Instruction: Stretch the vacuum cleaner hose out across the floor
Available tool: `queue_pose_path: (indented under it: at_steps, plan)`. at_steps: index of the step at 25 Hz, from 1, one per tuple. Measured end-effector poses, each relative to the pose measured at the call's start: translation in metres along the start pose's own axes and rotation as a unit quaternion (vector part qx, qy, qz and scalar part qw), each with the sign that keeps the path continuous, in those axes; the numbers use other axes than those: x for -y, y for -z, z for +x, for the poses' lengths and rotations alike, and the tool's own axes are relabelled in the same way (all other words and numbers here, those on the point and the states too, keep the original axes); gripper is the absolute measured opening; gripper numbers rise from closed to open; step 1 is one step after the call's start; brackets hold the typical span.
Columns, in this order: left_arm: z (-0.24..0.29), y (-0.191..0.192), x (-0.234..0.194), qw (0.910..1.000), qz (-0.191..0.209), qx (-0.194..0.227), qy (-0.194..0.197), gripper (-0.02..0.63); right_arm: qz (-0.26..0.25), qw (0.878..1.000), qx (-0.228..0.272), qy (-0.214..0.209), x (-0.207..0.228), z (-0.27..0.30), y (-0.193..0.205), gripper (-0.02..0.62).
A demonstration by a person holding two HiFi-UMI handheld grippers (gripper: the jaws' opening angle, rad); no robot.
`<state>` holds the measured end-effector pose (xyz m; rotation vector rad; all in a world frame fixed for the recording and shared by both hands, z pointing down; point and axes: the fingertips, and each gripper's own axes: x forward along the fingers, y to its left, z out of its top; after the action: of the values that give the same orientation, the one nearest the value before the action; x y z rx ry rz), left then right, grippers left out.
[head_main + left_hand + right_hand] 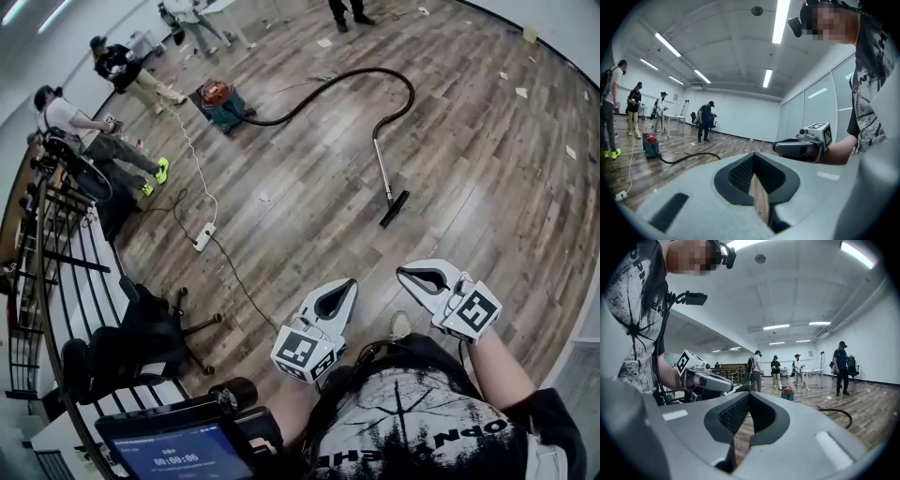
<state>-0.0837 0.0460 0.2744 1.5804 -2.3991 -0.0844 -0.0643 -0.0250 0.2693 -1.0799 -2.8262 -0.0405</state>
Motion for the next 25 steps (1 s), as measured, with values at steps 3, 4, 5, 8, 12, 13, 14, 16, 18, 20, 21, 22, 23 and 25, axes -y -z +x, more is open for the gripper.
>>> queue_pose_path:
  at_steps: [3,4,5,8,12,13,14,16,18,20,21,22,23,25]
  plan:
    - [0.034,-0.013,-0.006,1.0000,0.009,0.002,0.000,0.000,0.003,1.000,0.009,-0.001,0.036,-0.003,-0.001,0.005]
    - [0.043,-0.018,-0.009,0.9999,0.011,0.003,-0.002,0.000,0.004,1.000,0.010,-0.003,0.047,-0.003,-0.001,0.005]
    - [0.051,-0.022,-0.012,0.9999,0.012,0.004,-0.004,0.000,0.001,1.000,0.012,-0.006,0.056,-0.002,-0.003,0.005]
    - [0.067,-0.032,-0.025,0.9998,0.014,0.004,-0.012,0.000,-0.007,1.000,0.018,-0.017,0.082,0.008,-0.010,0.006]
    - [0.080,-0.038,-0.048,0.9996,0.021,-0.003,-0.020,0.000,0.000,1.000,0.021,-0.016,0.112,0.028,-0.015,0.006]
    - [0.081,-0.039,-0.055,0.9995,0.019,-0.005,-0.023,0.000,0.008,1.000,0.017,-0.016,0.115,0.034,-0.014,0.006]
    - [0.081,-0.039,-0.063,0.9995,0.016,-0.004,-0.026,0.000,0.015,1.000,0.011,-0.017,0.118,0.040,-0.013,0.006]
    - [0.081,-0.039,-0.080,0.9995,0.011,-0.003,-0.028,0.000,0.010,1.000,0.007,-0.018,0.125,0.055,-0.012,0.006]
    - [0.080,-0.038,-0.099,0.9996,0.012,-0.003,-0.025,0.000,0.014,1.000,0.005,-0.016,0.131,0.075,-0.009,0.006]
    - [0.081,-0.040,-0.122,0.9998,0.014,0.000,-0.016,0.000,0.023,1.000,-0.005,-0.009,0.137,0.097,-0.008,0.006]
    - [0.082,-0.042,-0.134,0.9999,0.015,0.002,-0.009,0.000,0.026,1.000,-0.012,-0.002,0.140,0.109,-0.009,0.005]
    - [0.082,-0.046,-0.147,0.9999,0.015,0.004,-0.001,0.000,0.026,1.000,-0.014,0.006,0.143,0.121,-0.013,0.006]
    - [0.080,-0.051,-0.160,0.9998,0.015,0.007,0.007,0.000,0.025,1.000,-0.012,0.012,0.145,0.134,-0.019,0.006]
    - [0.075,-0.063,-0.187,0.9996,0.015,0.015,0.020,0.000,0.021,1.000,-0.008,0.021,0.148,0.161,-0.032,0.006]
